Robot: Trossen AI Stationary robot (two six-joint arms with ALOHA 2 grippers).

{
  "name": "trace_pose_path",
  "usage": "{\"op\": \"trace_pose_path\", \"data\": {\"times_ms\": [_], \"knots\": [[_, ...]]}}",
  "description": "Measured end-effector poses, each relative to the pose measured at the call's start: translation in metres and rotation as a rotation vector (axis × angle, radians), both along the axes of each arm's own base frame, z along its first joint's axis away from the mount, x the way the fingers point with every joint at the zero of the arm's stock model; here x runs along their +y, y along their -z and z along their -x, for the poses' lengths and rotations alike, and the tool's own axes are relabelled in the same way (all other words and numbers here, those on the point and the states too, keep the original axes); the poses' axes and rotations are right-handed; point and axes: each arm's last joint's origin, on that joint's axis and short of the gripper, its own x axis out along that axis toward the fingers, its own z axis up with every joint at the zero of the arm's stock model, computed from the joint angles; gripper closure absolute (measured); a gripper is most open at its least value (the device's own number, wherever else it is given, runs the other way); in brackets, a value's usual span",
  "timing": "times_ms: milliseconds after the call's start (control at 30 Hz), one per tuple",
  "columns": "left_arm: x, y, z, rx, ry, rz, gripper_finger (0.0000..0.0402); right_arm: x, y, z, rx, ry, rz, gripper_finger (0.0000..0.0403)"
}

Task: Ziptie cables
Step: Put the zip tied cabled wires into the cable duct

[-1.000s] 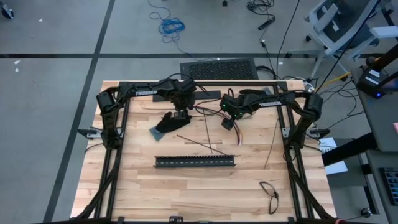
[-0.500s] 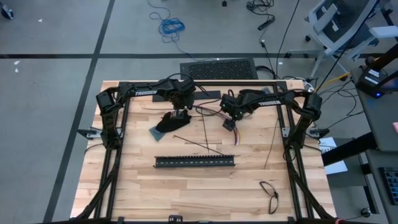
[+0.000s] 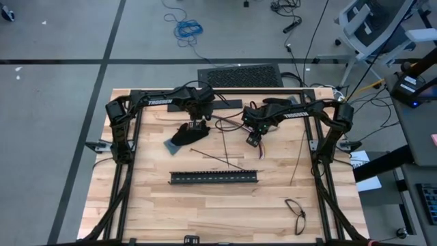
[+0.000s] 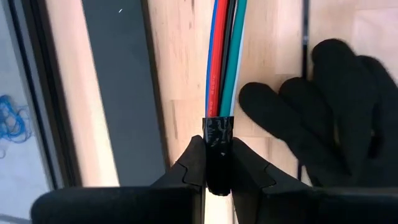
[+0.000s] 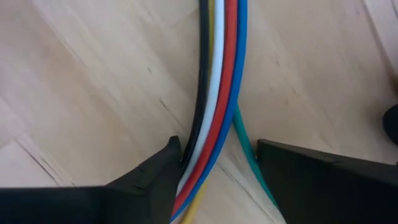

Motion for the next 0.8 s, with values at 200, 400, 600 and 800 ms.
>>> {"op": "trace_pose_path", "data": {"times_ms": [200,400,600,800], "knots": [[0.0,0.0,0.002,0.024,-0.007,-0.015,0.0358,0.002,0.0,0.002,0.024,0.009,-0.008,0.0234],[0.0,0.0,0.002,0.029,-0.009,-0.021,0.0358,0.011,0.004,0.006,0.051,0.023,-0.01,0.0239],[0.0,0.0,0.002,0.029,-0.009,-0.022,0.0358,0.021,0.006,0.007,0.07,0.037,-0.006,0.0239],[0.0,0.0,0.002,0.032,-0.011,-0.027,0.0358,0.026,0.007,0.006,0.078,0.052,-0.007,0.0239]]}}
